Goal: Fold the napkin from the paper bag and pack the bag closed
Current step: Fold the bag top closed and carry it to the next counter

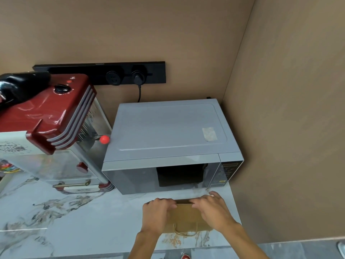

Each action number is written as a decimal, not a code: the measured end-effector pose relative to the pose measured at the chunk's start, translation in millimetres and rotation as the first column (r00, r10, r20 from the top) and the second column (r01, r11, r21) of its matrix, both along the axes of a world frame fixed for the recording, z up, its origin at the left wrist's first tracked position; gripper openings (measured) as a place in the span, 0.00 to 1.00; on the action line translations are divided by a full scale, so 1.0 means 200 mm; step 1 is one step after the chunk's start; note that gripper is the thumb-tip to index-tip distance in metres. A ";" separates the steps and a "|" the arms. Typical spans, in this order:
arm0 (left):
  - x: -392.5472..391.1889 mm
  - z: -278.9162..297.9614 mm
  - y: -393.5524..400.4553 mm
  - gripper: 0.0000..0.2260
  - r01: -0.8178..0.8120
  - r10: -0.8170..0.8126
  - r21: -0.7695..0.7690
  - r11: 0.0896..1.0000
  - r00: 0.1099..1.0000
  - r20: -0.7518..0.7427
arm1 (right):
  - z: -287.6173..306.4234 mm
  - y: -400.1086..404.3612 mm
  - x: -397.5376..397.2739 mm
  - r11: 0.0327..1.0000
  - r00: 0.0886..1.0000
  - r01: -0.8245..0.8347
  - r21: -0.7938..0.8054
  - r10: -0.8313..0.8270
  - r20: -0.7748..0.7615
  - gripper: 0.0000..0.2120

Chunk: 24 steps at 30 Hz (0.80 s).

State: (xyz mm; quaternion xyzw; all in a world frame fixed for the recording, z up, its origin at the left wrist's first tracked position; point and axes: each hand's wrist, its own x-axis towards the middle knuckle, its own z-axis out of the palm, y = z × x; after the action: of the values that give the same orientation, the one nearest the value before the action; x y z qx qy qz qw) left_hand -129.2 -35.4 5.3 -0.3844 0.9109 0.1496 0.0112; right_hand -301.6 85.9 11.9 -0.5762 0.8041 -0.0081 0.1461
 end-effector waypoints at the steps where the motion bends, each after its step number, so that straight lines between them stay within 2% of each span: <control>1: 0.01 0.00 0.00 0.09 -0.001 0.001 0.002 1.000 1.000 -0.013 | 0.00 0.01 -0.01 1.000 1.000 -0.006 -0.008 0.006 0.000 0.21; 2: 0.02 0.00 0.00 0.10 0.004 -0.003 0.004 1.000 1.000 -0.024 | -0.01 0.03 -0.02 1.000 1.000 -0.012 -0.025 0.012 0.003 0.26; 4: 0.04 0.01 -0.01 0.09 0.007 -0.007 0.015 1.000 1.000 -0.028 | -0.03 0.05 -0.03 0.999 1.000 -0.017 -0.046 0.018 0.000 0.28; 8: 0.09 0.00 -0.05 0.08 -0.054 0.058 0.064 0.996 0.997 -0.059 | -0.05 0.04 -0.05 0.992 0.998 0.054 -0.114 -0.052 0.018 0.09; 11: 0.11 -0.02 -0.05 0.09 -0.094 0.108 0.118 0.989 0.987 -0.117 | -0.05 0.06 -0.05 0.969 0.959 0.224 -0.108 -0.200 0.199 0.11; 14: 0.12 -0.04 -0.03 0.09 -0.141 0.184 0.210 0.967 0.961 -0.204 | -0.05 0.09 -0.09 0.930 0.860 0.363 -0.056 -0.311 0.403 0.09; 16: 0.13 -0.06 -0.02 0.08 -0.190 0.277 0.312 0.931 0.924 -0.265 | -0.06 0.13 -0.12 0.877 0.740 0.480 -0.031 -0.385 0.552 0.08; 18: 0.14 -0.08 -0.01 0.06 -0.244 0.413 0.454 0.857 0.852 -0.321 | -0.07 0.15 -0.13 0.826 0.621 0.564 -0.014 -0.413 0.666 0.07; 21: 0.14 -0.12 -0.01 0.07 -0.305 0.570 0.610 0.731 0.764 -0.301 | -0.09 0.17 -0.10 0.766 0.501 0.642 0.011 -0.431 0.751 0.05; 24: 0.14 -0.11 0.01 0.09 -0.316 0.657 0.704 0.635 0.700 -0.279 | -0.13 0.19 -0.08 0.717 0.409 0.695 0.043 -0.445 0.797 0.04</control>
State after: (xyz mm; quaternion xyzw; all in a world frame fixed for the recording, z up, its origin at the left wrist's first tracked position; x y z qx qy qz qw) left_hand -100.7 -34.2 -17.3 -0.5455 0.6340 0.5269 -0.1512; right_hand -317.7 123.4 -13.2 -0.2170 0.8004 -0.4191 0.3696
